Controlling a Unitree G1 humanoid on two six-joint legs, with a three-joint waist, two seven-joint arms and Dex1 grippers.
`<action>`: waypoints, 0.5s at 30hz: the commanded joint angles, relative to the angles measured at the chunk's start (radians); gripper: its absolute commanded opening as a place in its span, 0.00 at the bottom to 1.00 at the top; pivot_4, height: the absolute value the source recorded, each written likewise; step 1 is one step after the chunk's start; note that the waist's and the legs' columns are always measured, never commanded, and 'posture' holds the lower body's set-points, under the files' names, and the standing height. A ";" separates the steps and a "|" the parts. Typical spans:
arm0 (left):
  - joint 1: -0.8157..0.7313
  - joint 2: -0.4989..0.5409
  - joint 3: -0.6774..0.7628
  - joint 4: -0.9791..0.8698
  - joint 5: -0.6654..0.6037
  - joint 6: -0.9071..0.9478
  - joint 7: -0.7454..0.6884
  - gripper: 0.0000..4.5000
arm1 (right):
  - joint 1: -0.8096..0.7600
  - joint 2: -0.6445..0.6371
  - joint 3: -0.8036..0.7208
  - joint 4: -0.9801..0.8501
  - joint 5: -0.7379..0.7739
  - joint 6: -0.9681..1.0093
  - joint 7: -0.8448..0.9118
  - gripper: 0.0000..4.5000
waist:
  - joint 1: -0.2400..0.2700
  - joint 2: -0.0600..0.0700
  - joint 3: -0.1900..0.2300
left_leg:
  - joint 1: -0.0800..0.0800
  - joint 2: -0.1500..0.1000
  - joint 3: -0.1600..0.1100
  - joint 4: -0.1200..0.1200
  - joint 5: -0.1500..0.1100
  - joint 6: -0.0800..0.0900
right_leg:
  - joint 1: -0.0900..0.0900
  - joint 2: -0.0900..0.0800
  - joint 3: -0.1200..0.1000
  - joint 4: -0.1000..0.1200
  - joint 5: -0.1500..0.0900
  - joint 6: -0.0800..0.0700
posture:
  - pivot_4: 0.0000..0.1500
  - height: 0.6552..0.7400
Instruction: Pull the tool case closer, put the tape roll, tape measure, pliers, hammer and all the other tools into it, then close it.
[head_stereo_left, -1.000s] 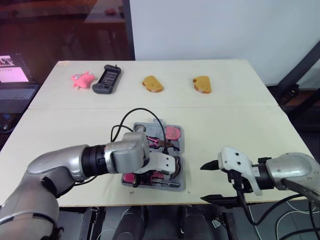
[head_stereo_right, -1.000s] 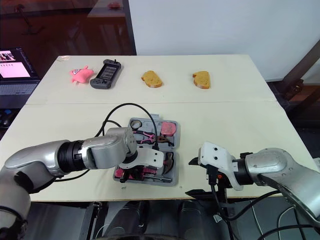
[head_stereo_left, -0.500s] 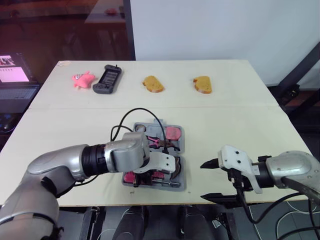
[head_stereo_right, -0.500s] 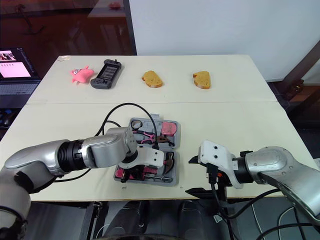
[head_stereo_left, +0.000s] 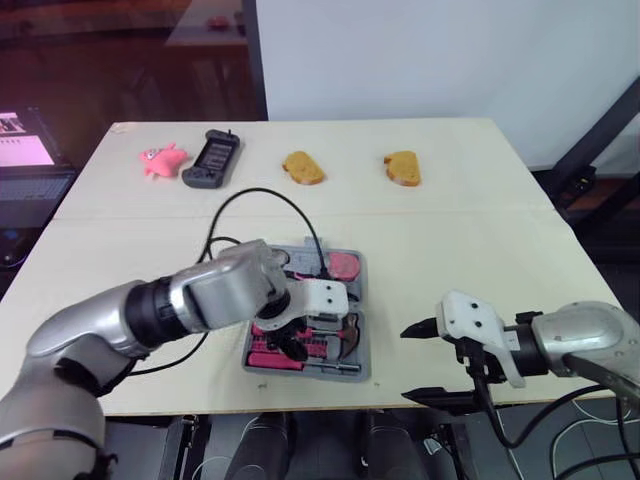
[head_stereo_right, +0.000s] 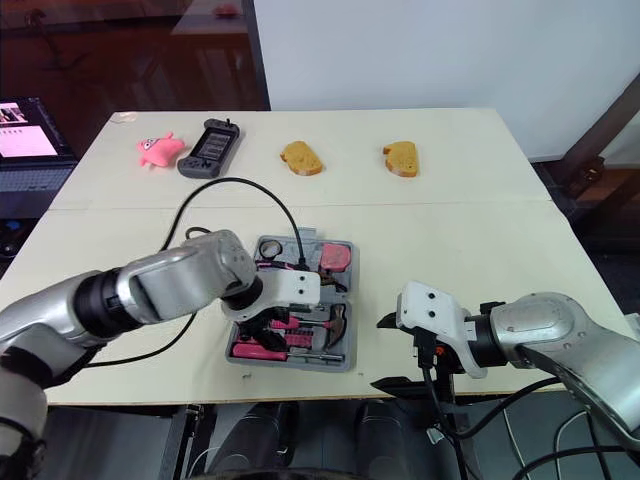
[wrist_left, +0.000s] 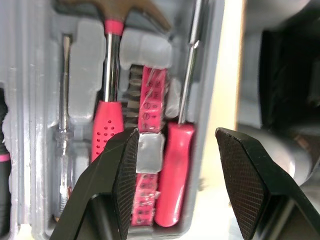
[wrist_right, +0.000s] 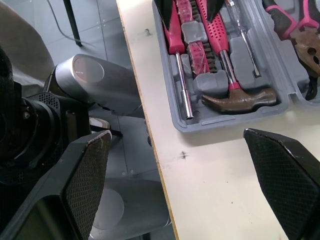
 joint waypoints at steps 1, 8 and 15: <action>0.089 0.030 0.193 -0.057 -0.073 -0.077 0.002 0.57 | -0.009 0.002 -0.014 -0.007 0.009 -0.009 0.012 1.00 | 0.000 0.000 0.000 | 0.000 0.000 0.000 0.000 0.000 0.000 | 0.000 0.000 0.000 0.000 0.000 0.000 | 1.00 1.00; 0.454 0.148 0.543 -0.086 -0.162 -0.498 -0.089 0.57 | -0.067 0.021 -0.022 -0.006 0.055 -0.012 0.027 1.00 | 0.000 0.002 0.000 | 0.000 0.001 0.001 -0.001 0.000 0.000 | -0.001 0.000 0.001 -0.001 -0.002 -0.004 | 1.00 1.00; 0.675 0.121 0.630 0.068 -0.136 -0.876 -0.206 0.39 | -0.106 0.023 -0.007 -0.008 0.065 0.000 0.024 1.00 | 0.023 0.002 0.000 | 0.000 0.000 0.002 -0.001 0.000 -0.001 | 0.000 -0.003 0.001 -0.003 -0.001 -0.005 | 1.00 1.00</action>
